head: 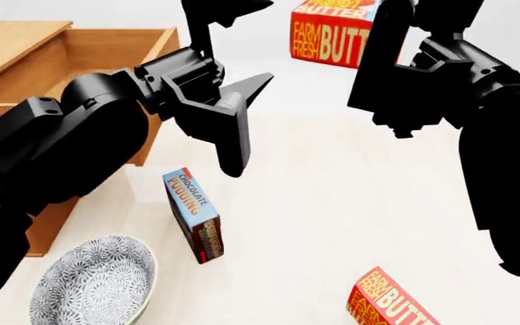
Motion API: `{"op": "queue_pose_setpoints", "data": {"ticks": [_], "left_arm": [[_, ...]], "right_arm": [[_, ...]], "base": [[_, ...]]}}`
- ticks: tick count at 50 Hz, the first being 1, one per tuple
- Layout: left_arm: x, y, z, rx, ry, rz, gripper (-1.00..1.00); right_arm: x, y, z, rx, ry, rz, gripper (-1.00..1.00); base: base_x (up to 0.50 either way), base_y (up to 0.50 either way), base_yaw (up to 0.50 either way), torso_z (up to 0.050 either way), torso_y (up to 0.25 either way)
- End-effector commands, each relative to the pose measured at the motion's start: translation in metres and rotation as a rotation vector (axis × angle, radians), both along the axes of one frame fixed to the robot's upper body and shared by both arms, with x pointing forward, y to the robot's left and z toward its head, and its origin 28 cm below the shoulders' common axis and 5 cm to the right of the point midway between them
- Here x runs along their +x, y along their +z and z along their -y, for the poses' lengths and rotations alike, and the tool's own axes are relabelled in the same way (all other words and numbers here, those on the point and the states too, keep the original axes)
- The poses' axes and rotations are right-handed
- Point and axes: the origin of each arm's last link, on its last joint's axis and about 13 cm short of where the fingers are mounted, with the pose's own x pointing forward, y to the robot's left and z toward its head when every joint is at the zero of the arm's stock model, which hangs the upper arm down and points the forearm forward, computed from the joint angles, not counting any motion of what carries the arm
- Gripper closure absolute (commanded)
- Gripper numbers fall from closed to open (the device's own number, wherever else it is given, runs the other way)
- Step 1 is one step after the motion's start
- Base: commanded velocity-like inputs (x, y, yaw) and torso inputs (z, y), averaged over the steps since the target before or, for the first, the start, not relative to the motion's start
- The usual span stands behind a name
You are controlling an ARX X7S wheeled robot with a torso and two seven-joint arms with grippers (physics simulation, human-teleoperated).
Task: Put the butter at the front in the top drawer of the cabinet and close it.
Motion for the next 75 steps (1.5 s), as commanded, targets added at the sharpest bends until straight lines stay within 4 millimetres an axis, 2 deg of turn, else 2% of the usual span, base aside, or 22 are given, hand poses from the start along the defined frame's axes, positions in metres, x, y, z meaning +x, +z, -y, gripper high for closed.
{"op": "queue_pose_setpoints", "data": {"ticks": [1, 20, 75], "left_arm": [[0.004, -0.005, 0.003, -0.004, -0.002, -0.011, -1.0], [0.006, -0.014, 0.005, 0.012, 0.001, -0.046, -1.0], [0.012, -0.015, 0.009, 0.0, -0.009, -0.051, -1.0]], "right_arm": [[-0.01, 0.01, -0.001, -0.035, -0.007, 0.116, 1.0], [-0.011, 0.008, -0.003, -0.032, 0.003, 0.111, 1.0], [-0.023, 0.002, -0.013, -0.031, 0.061, 0.089, 1.0]], "base": [[0.0, 0.0, 0.0, 0.0, 0.01], [0.0, 0.0, 0.0, 0.001, 0.001], [0.0, 0.0, 0.0, 0.0, 0.001]]}}
